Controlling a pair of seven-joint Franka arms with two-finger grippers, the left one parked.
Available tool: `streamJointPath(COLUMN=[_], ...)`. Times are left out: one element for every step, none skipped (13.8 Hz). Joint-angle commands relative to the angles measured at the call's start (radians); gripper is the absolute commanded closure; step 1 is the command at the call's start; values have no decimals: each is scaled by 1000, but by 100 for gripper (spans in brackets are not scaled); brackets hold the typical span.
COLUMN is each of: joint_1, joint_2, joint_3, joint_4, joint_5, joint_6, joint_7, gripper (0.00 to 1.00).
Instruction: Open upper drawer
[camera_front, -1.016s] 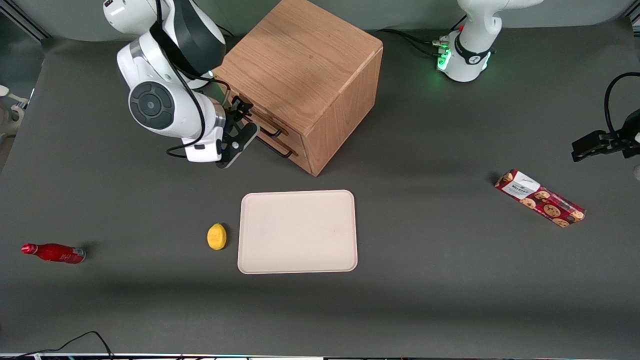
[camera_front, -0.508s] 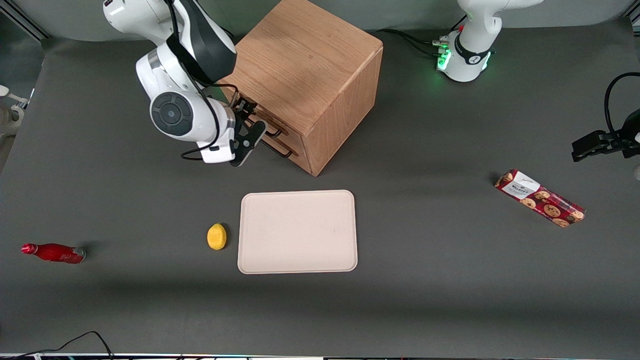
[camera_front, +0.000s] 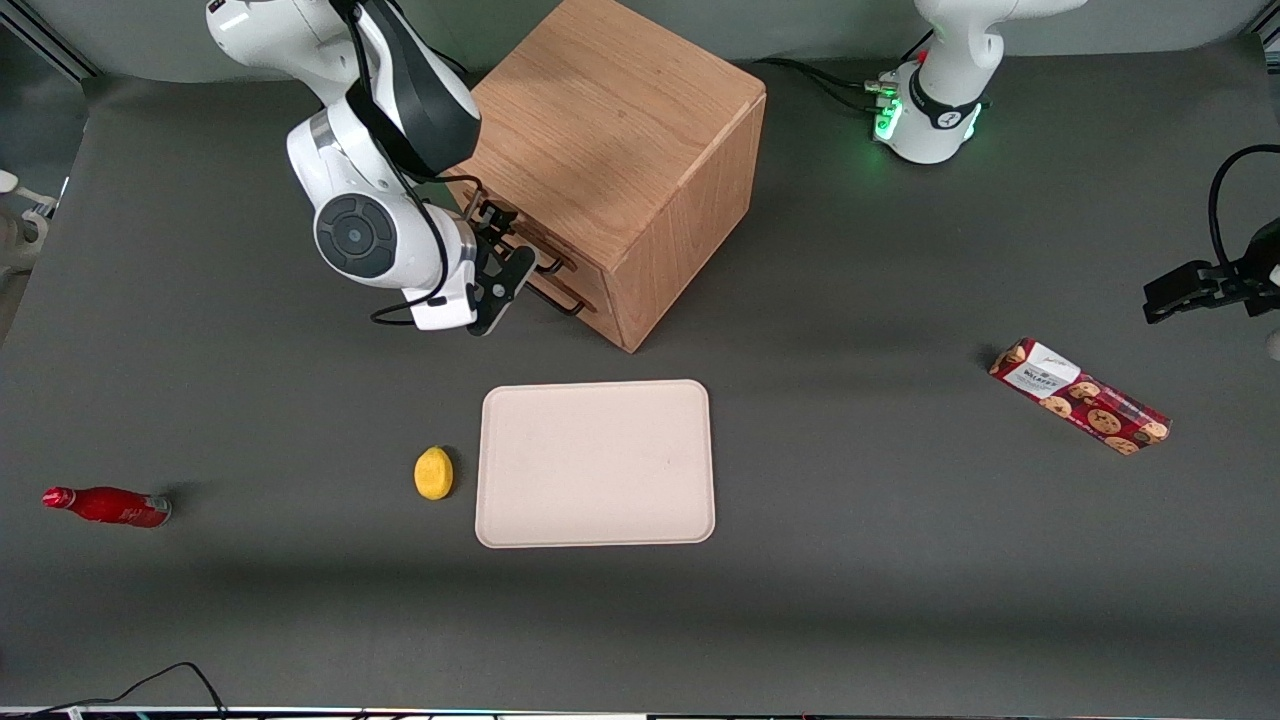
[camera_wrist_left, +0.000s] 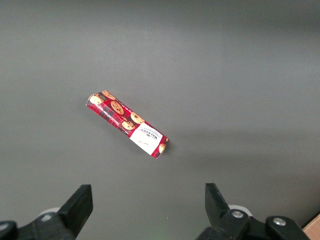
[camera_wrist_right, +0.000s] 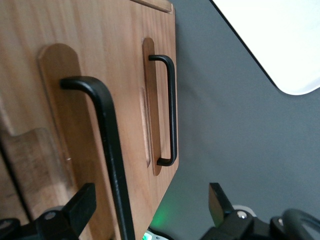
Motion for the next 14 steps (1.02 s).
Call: streamJointPath(joint_1=[-14,-14,-14,-14,-14,-14,-14,-14,-17,-19,-20,-23,-31,-45], joint_2=[-7,-7,-7,-7,-7,-3,2,4,11,13,16,20,25,28], joint_3=[21,21,23,27,27,27,27,27,27,27,27,27,27,27], joint_4=[-31,-33,-38,-44,-47,-47,-47,-47,-47,-47,-44,-42,-42,-41], joint_5=[22,23,23,22,22,22,20,19,16,11,8,8,8,8], joint_6=[26,27,31,35,46,50,54,55,63,67,69,73,83,84], joint_7=[-29,-29,-29,-29,-29,-29,-29,-29,-29,-32,-38,-57,-73,-84], gripper=[0,0,0,0,0,0,0,0,0,0,0,0,0,0])
